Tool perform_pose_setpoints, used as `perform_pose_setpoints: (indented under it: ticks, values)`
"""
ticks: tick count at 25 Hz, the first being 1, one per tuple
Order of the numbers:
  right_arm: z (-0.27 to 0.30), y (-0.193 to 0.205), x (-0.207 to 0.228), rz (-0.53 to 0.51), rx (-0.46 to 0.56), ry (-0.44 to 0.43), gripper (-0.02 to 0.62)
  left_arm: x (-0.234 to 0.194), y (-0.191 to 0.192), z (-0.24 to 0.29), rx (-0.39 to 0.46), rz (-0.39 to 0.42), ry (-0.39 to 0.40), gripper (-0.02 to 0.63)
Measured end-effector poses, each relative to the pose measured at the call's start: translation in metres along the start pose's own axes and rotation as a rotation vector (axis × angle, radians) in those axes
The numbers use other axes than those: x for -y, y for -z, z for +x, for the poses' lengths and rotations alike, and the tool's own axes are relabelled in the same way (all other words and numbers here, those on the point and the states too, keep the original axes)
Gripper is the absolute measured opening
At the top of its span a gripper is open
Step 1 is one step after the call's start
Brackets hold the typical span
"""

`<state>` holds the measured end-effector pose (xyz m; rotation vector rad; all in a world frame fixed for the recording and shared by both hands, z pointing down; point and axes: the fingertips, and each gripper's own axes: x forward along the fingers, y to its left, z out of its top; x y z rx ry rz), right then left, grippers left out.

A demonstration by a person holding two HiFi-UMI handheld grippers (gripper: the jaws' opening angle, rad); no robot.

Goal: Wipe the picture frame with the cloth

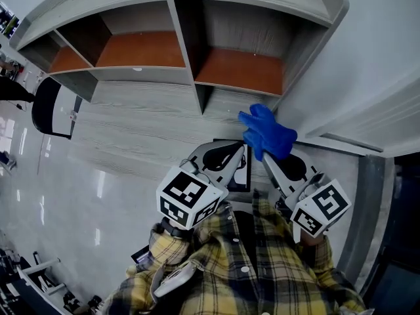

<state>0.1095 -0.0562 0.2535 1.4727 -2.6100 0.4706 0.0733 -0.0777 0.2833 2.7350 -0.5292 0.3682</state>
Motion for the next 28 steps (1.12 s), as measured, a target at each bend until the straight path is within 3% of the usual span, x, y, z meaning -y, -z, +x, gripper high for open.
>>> perform_pose_setpoints:
  ticks: [28]
  values:
    - [0.003,0.013,0.008,0.003,-0.024,0.016,0.051,-0.005,0.003,0.005,-0.026,0.016,0.007,0.005]
